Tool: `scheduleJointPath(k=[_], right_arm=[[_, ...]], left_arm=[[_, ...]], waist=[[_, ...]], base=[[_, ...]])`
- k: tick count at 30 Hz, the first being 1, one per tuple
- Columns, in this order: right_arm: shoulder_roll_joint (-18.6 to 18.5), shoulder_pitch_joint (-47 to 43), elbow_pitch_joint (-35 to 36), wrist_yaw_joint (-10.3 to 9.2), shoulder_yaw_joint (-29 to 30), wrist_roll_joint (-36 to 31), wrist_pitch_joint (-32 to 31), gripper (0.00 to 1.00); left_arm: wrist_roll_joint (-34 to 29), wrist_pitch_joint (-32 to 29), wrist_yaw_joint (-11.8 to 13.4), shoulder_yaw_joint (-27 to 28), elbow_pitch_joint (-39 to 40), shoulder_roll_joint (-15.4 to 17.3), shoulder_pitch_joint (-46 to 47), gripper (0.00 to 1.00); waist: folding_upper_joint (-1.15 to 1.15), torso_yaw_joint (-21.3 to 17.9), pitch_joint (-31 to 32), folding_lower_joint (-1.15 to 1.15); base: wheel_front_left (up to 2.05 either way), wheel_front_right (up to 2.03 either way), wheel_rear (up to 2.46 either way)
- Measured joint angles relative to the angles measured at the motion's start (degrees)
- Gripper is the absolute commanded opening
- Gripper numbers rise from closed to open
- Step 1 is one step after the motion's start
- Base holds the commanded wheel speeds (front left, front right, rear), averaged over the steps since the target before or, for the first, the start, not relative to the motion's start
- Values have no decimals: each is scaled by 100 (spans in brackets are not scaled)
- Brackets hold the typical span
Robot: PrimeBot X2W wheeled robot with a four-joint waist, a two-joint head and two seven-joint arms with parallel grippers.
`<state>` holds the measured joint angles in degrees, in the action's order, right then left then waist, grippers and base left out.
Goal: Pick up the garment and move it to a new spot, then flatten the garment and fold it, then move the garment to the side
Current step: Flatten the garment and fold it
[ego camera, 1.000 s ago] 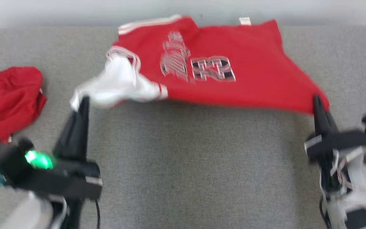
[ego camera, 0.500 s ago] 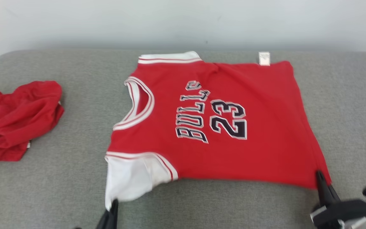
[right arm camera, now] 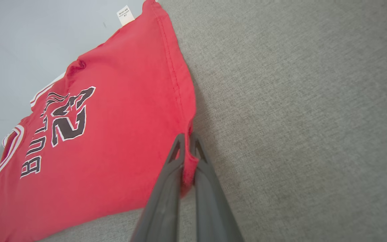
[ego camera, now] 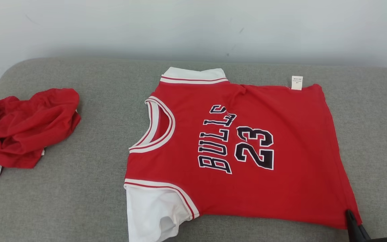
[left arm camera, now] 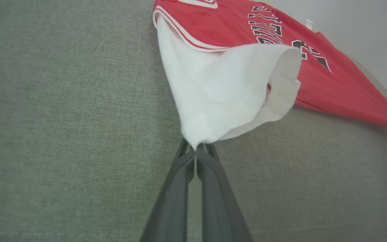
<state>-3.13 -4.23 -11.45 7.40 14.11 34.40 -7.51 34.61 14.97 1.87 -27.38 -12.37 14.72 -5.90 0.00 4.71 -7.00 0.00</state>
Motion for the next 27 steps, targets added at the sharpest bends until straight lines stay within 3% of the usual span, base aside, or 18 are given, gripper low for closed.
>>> scheduleJointPath(k=[6,14,27], right_arm=[[23,165,142,0,94,-8,-5,0],[27,931,-224,0,30,-46,-215,0],[26,2677,-1567,0,-256,-348,-390,0]], left_arm=[[-157,1,-256,379,359,-10,244,0],[-499,-202,-535,364,320,282,1459,0],[-423,-475,-898,58,-1266,537,3379,0]], waist=[[0,-37,-66,0],[0,-181,-212,0],[0,-582,-488,1]], base=[[0,0,0],[0,0,0],[0,0,0]])
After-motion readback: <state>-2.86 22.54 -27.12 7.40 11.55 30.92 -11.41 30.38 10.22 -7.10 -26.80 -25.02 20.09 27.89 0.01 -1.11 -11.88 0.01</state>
